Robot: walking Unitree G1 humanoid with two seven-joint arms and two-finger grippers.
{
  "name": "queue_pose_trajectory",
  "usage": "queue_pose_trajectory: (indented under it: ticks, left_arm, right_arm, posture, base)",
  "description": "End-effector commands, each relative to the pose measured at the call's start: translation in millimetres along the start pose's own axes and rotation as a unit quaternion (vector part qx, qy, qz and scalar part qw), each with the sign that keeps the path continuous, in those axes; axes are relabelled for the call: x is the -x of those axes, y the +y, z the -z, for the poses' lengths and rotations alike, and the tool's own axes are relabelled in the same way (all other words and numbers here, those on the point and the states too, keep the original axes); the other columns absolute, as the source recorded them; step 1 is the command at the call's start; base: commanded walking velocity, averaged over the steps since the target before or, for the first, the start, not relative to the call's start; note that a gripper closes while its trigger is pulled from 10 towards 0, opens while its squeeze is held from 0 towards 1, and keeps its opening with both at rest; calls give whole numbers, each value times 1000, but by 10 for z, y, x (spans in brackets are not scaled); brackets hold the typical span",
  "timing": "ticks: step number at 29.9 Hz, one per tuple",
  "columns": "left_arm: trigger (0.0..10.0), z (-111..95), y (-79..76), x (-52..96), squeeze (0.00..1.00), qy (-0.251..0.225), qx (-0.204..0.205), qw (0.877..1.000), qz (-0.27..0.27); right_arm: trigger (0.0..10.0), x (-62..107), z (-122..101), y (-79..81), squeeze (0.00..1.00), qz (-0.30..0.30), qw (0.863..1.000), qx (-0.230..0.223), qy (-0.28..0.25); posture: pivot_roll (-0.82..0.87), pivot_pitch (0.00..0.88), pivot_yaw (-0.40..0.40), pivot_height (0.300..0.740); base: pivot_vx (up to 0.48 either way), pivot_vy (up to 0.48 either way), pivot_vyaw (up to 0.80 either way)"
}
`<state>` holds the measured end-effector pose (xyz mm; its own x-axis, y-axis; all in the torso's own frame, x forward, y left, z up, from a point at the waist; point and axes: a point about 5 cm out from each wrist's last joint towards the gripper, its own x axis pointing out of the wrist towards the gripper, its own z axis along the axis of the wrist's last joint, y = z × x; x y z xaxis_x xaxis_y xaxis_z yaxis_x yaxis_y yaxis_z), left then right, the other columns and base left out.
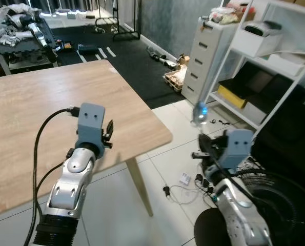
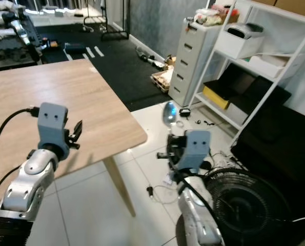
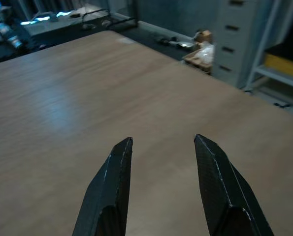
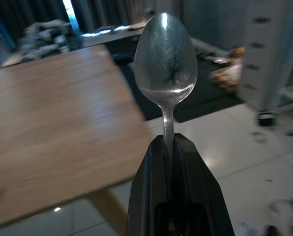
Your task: Setting the table
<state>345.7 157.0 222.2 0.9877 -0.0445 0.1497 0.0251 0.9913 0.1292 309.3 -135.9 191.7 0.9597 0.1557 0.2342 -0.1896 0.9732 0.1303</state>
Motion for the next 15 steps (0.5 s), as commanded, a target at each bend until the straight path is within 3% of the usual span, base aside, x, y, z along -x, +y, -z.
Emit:
queue_pose_trajectory:
  ticks: [1,5,15]
  left_arm:
    - [10000,46,-35,16,106,8,-3,1000,5]
    - [10000,30,-66,35,0,1,-10,1000,13]
    - [10000,5,-106,71,0,-5,-5,1000,25]
  right_arm:
    - [10000,25,6,-77,0,12,1000,6,2]
    - [10000,24,7,-79,0,11,1000,4,2]
    - [10000,24,4,-69,0,8,1000,1,2]
  posture:
    - [104,135,59,740]
    - [105,136,60,740]
    - [108,140,58,740]
  base:
    - [446,0,0]
    - [74,0,436]
    - [0,0,793]
